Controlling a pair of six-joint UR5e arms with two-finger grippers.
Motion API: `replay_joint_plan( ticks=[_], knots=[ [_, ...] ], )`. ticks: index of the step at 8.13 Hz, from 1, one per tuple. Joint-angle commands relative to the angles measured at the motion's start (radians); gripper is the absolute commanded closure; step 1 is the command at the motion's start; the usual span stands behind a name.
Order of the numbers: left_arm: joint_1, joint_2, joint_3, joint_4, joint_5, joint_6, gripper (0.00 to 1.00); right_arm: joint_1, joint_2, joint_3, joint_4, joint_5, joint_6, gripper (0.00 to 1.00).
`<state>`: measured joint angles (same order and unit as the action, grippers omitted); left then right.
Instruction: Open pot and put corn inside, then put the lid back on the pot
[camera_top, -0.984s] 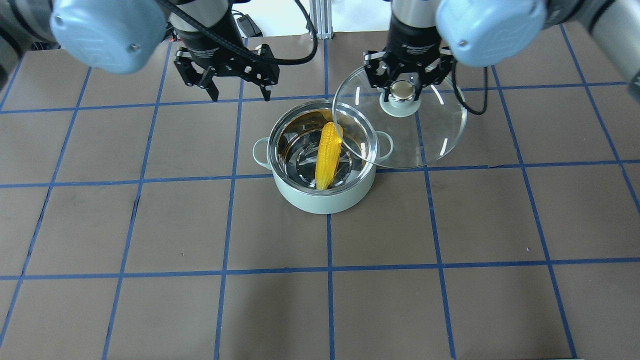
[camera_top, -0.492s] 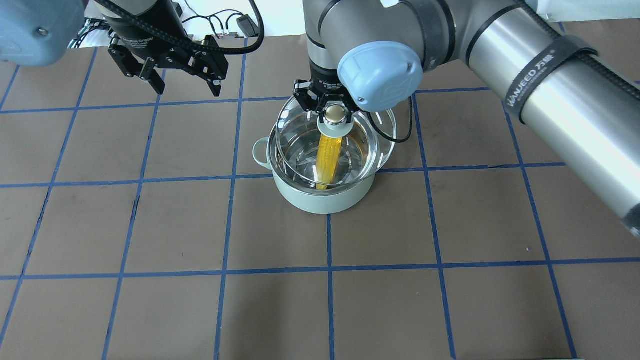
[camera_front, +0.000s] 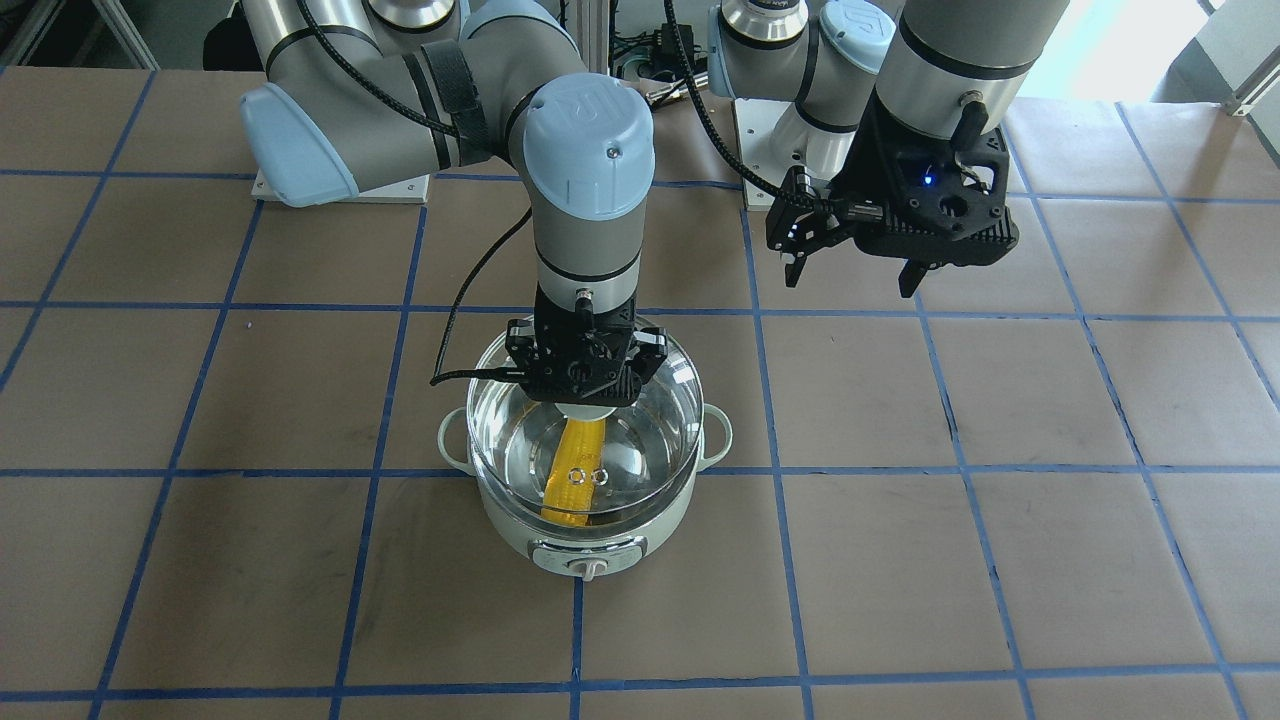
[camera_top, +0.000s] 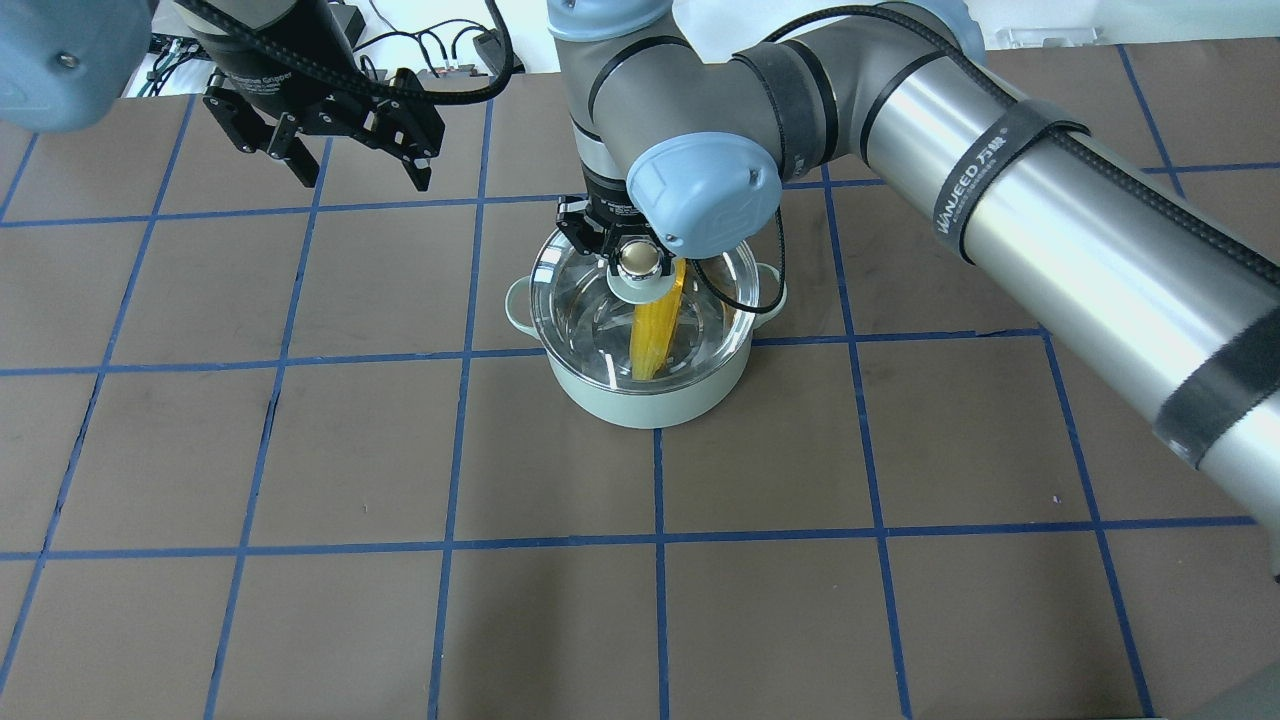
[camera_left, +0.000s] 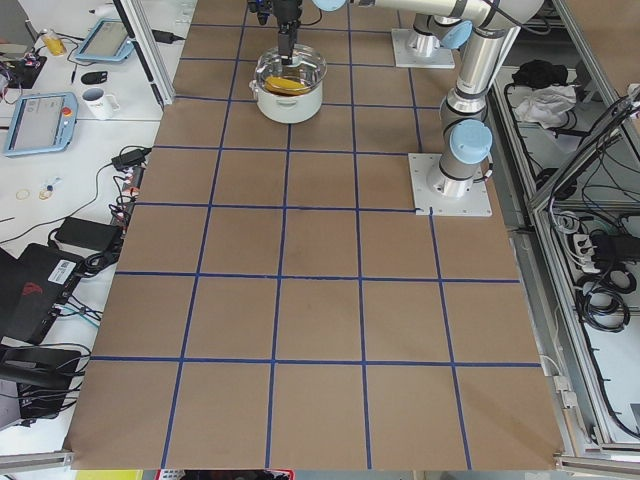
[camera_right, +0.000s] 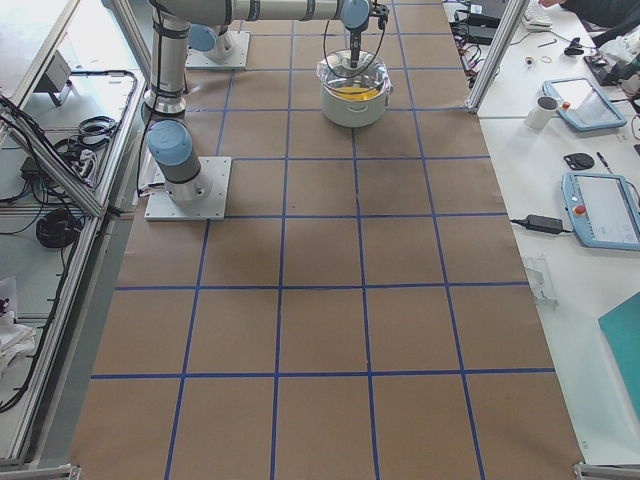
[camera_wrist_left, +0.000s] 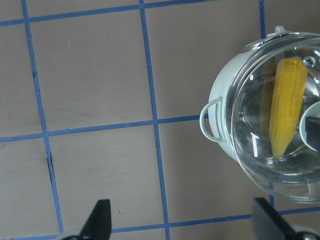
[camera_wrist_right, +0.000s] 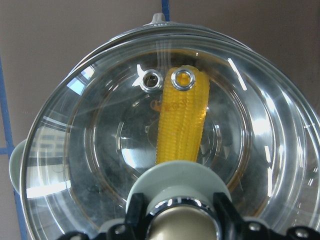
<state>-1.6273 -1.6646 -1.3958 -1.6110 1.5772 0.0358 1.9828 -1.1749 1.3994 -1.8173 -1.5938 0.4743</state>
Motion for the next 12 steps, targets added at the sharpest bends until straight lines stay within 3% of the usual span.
replay_joint_plan(
  ticks=[1, 12],
  knots=[
    [0.001, -0.003, 0.000, 0.002, -0.005, 0.004, 0.00, 0.002, 0.015, 0.006, -0.017, 0.000, 0.003, 0.78],
    [-0.002, -0.003, -0.002, 0.002, -0.009, 0.004, 0.00, 0.001, 0.028, 0.024, -0.074, -0.002, -0.013, 0.77]
  ],
)
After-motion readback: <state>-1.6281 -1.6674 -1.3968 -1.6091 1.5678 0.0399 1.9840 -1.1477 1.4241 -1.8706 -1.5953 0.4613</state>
